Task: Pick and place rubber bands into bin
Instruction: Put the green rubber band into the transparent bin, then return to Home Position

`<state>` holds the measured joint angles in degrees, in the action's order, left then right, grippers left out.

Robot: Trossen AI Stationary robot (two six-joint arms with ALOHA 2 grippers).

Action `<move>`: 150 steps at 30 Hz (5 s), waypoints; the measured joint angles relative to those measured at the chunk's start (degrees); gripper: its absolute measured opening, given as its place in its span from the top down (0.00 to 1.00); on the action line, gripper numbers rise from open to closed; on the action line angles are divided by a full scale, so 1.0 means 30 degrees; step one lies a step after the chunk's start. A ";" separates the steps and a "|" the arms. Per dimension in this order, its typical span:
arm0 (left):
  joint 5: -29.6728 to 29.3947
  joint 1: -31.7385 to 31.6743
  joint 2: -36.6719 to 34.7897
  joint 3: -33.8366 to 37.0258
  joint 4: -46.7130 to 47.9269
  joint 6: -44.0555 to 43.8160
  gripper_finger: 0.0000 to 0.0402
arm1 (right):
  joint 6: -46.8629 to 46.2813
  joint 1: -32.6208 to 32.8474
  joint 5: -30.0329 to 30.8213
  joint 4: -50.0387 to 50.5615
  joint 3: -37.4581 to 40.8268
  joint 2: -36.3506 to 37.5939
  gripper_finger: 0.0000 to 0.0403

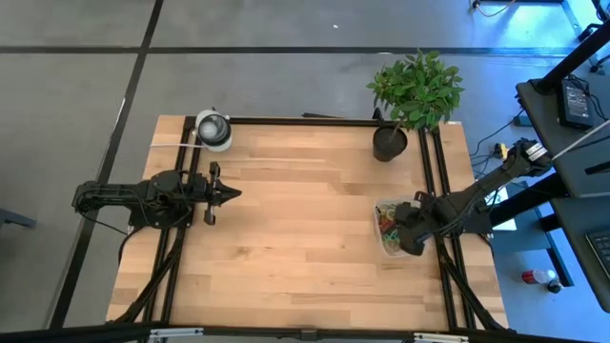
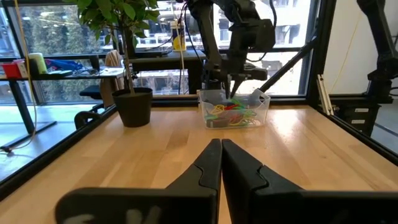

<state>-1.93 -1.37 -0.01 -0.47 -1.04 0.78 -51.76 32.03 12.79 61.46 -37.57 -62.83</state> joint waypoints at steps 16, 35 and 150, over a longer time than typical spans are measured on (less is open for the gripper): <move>0.0000 0.0000 0.0000 0.0000 0.0000 0.0000 0.99 | 0.2340 0.0000 -0.0131 0.1870 -0.1749 0.1728 0.51; 0.0000 0.0000 0.0000 0.0000 0.0015 0.0000 0.99 | 1.2456 -0.3779 0.0530 -1.0826 0.2454 1.0526 0.97; -0.0001 0.0003 0.0087 0.0007 -0.0146 0.0000 0.99 | 1.4348 -1.0117 -0.6262 -2.1188 1.2389 2.0859 0.92</move>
<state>-1.94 -1.36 0.25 -0.45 -1.48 0.78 -8.71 1.68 -6.00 -2.11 -0.40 -0.25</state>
